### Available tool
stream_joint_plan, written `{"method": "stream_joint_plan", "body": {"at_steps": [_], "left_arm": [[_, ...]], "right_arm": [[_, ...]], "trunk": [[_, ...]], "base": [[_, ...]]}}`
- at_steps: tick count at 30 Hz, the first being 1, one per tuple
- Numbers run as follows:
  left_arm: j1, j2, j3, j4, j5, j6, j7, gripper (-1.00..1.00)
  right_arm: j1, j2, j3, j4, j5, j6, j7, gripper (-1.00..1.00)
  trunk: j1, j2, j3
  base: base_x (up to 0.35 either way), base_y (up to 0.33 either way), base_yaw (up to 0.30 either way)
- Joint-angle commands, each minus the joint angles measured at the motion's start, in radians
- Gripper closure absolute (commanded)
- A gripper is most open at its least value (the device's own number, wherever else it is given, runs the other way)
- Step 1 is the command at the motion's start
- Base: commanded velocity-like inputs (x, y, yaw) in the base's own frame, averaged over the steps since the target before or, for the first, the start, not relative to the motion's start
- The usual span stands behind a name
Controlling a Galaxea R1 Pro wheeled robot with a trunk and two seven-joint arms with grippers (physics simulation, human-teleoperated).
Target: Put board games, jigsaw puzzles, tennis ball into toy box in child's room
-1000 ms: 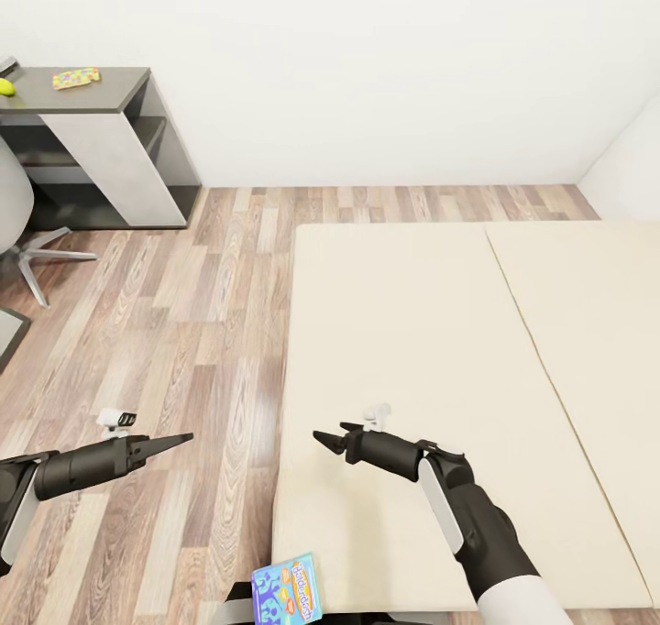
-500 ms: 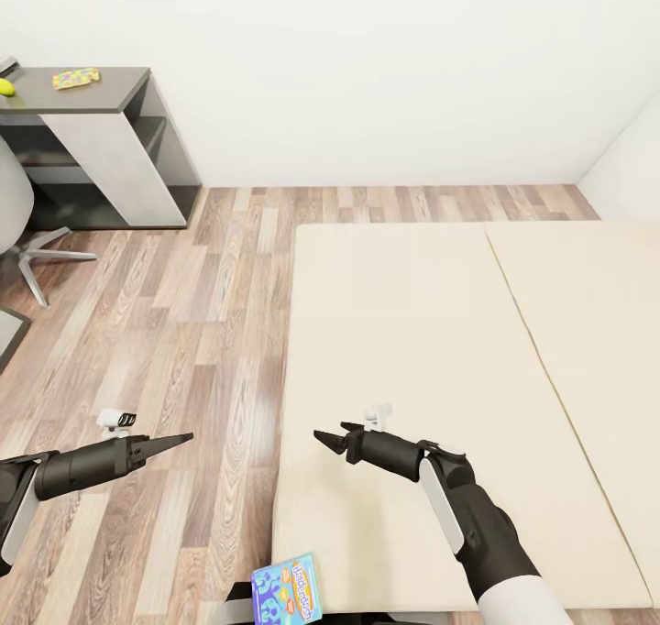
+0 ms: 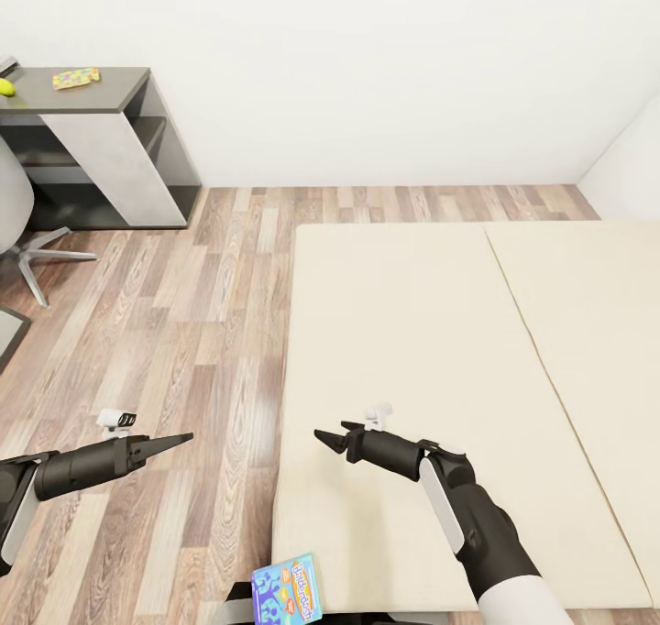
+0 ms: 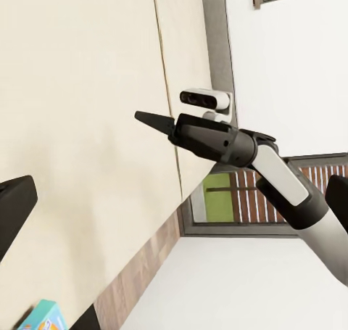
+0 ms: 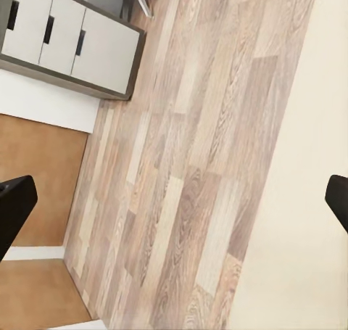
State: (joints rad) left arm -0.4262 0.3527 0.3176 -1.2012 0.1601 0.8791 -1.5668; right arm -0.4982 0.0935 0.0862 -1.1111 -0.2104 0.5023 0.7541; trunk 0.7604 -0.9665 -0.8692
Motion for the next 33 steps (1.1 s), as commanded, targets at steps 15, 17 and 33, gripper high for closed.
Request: {"method": "stream_joint_plan", "body": {"at_steps": [15,17,33], "left_arm": [[0.000,0.000,0.000,0.001,-0.001,0.011,-0.004,-1.00],[0.000,0.000,0.000,0.001,-0.001,0.011,-0.004,-1.00],[0.000,0.000,0.000,0.003,-0.002,0.009,-0.004,-1.00]], "right_arm": [[0.014,0.000,0.000,-0.008,-0.007,0.006,0.003,-1.00],[0.016,0.000,0.000,-0.008,-0.007,0.006,0.004,-1.00],[0.029,0.000,0.000,-0.010,-0.007,0.005,0.006,-1.00]], "trunk": [[0.000,-0.001,0.006],[0.000,-0.001,0.009],[0.000,-0.001,0.033]], "base": [[0.000,0.000,0.000],[0.000,0.000,0.000],[0.000,0.000,0.000]]}}
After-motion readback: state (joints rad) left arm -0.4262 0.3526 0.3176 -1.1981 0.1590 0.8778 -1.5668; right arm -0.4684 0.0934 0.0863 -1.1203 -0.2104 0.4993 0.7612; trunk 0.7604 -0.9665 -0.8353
